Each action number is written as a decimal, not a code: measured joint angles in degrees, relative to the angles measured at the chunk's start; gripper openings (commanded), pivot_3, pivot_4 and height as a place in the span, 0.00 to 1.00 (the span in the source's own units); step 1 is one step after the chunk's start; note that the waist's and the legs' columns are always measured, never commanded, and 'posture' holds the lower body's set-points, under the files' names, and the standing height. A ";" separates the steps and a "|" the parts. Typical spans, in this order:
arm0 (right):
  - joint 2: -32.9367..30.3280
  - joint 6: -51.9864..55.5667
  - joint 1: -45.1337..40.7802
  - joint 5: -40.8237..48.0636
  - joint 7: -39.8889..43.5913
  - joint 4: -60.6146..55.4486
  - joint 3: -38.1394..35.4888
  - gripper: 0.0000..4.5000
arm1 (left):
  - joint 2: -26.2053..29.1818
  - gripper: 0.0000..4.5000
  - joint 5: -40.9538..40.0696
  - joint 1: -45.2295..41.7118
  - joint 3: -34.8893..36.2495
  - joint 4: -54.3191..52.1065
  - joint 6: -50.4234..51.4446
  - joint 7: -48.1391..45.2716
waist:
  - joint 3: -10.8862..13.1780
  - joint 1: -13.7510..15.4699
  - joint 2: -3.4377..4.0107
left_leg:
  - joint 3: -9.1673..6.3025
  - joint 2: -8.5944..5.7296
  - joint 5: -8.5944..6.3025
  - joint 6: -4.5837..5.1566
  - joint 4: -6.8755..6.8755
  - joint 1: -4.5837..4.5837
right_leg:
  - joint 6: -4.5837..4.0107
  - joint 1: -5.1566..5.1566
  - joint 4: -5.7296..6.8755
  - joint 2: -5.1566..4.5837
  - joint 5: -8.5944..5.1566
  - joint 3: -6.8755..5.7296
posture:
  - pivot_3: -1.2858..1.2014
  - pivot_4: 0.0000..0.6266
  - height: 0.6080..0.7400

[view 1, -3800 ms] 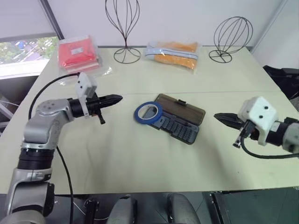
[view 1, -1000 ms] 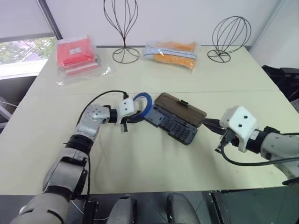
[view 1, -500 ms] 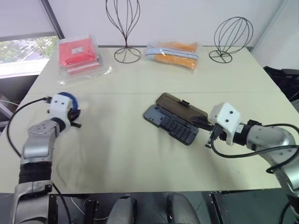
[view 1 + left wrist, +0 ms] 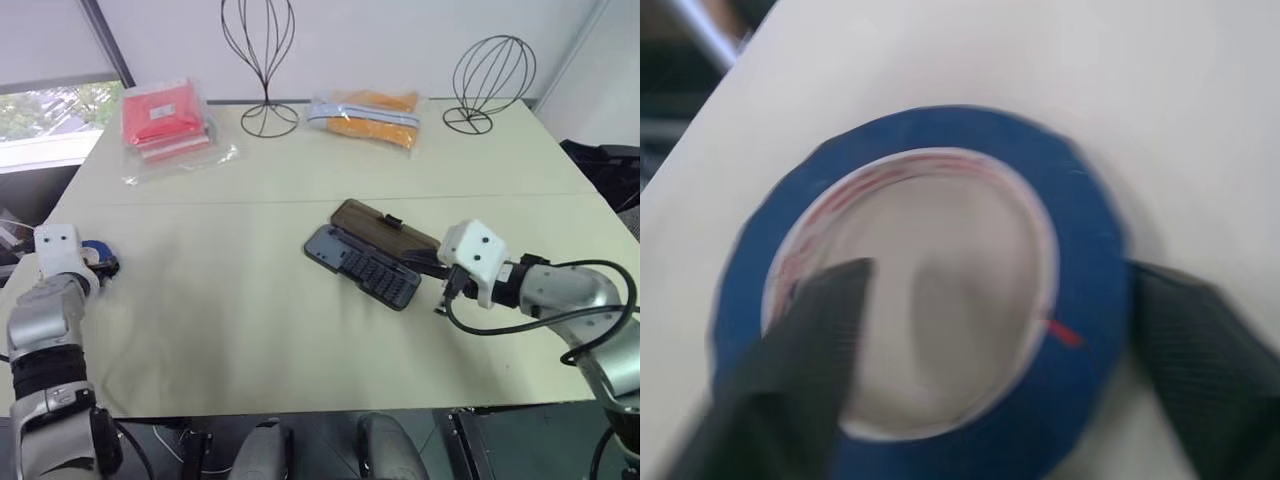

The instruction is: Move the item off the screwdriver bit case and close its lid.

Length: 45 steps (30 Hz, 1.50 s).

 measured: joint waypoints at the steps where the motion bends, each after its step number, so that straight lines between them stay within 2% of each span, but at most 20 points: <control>1: 0.00 0.09 0.24 -0.01 -0.08 -0.08 -0.09 0.00 | -0.03 0.98 -0.27 -0.57 0.03 0.48 -0.03 0.23 | -0.01 0.00 0.01 | 0.00 0.00 0.00 0.00 0.00 0.02 | 0.00 0.02 0.00 0.00 0.00 0.00 | 0.52 0.24 1.00; 11: 0.17 0.55 2.24 -0.24 -1.29 -1.18 -1.48 0.00 | -1.56 0.98 0.32 -3.87 -4.41 2.47 -6.70 1.98 | 0.09 0.76 -0.24 | -0.06 -0.03 0.13 -0.24 0.05 -0.11 | 0.00 0.00 -0.03 -0.02 0.00 -0.01 | 0.52 0.24 1.00; 16: 2.37 0.53 1.86 -2.24 -4.53 0.70 -1.63 0.00 | -4.10 0.98 -0.68 -9.22 -7.67 -2.94 -9.05 0.89 | 0.12 1.41 -0.43 | -0.04 -0.06 0.24 -0.44 0.06 -0.23 | -0.01 -0.09 -0.04 -0.05 0.01 -0.01 | 0.52 0.24 1.00; 21: 4.38 2.29 -0.79 -5.92 -9.74 7.26 -1.77 0.00 | -6.68 0.98 -4.18 -12.12 -13.88 -10.09 -8.37 -6.61 | 0.11 1.26 -0.41 | 0.08 -0.09 0.24 -0.45 0.03 -0.20 | -0.01 -0.13 -0.04 -0.10 0.01 0.01 | 0.52 0.24 1.00; 22: 4.95 3.20 -1.26 -6.45 -10.71 8.27 -1.86 0.12 | -6.93 1.00 -4.81 -12.05 -15.86 -11.29 -7.94 -9.17 | 0.12 1.15 -0.42 | 0.09 -0.08 0.24 -0.45 0.02 -0.20 | -0.01 -0.15 -0.03 -0.07 0.01 0.00 | 0.52 0.24 1.00; 24: 6.45 5.13 -2.51 -7.10 -12.64 9.82 -1.99 0.30 | -7.24 1.00 -6.34 -11.76 -19.36 -13.28 -7.57 -13.94 | 0.12 0.86 -0.42 | 0.10 -0.06 0.24 -0.44 0.01 -0.22 | -0.01 -0.20 -0.02 -0.06 0.01 0.01 | 0.52 0.24 1.00; 30: 13.08 14.88 -6.07 -7.27 -19.44 12.75 -2.99 1.00 | -6.29 1.00 -10.37 -7.58 -27.75 -16.54 -9.73 -31.44 | 0.12 -0.25 -0.40 | 0.11 -0.02 0.24 -0.44 -0.04 -0.22 | -0.01 -0.25 0.00 -0.02 0.01 0.03 | 0.52 0.24 1.00; 35: 20.98 24.21 -10.68 -7.11 -26.38 14.30 -6.30 1.00 | -5.06 1.00 -10.25 -6.70 -30.98 -15.64 -16.34 -40.69 | 0.13 -0.13 -0.38 | 0.11 -0.02 0.24 -0.42 -0.03 -0.24 | -0.01 -0.28 0.02 -0.01 0.00 0.05 | 0.52 0.24 1.00; 41: 28.89 35.28 -17.68 -9.31 -35.90 17.16 -8.22 1.00 | -5.93 1.00 -8.61 -8.57 -32.42 -12.07 -19.79 -42.30 | 0.12 -0.12 -0.36 | 0.10 -0.04 0.20 -0.35 -0.03 -0.27 | -0.01 -0.30 0.05 -0.01 0.00 0.06 | 0.52 0.24 1.00; 45: 31.03 43.01 -20.08 -11.51 -39.98 18.11 -8.10 1.00 | -6.08 1.00 -7.93 -8.63 -32.49 -11.14 -20.46 -42.54 | 0.12 -0.21 -0.35 | 0.11 -0.04 0.23 -0.41 -0.03 -0.40 | -0.01 -0.49 0.08 -0.01 0.01 0.06 | 0.52 0.24 1.00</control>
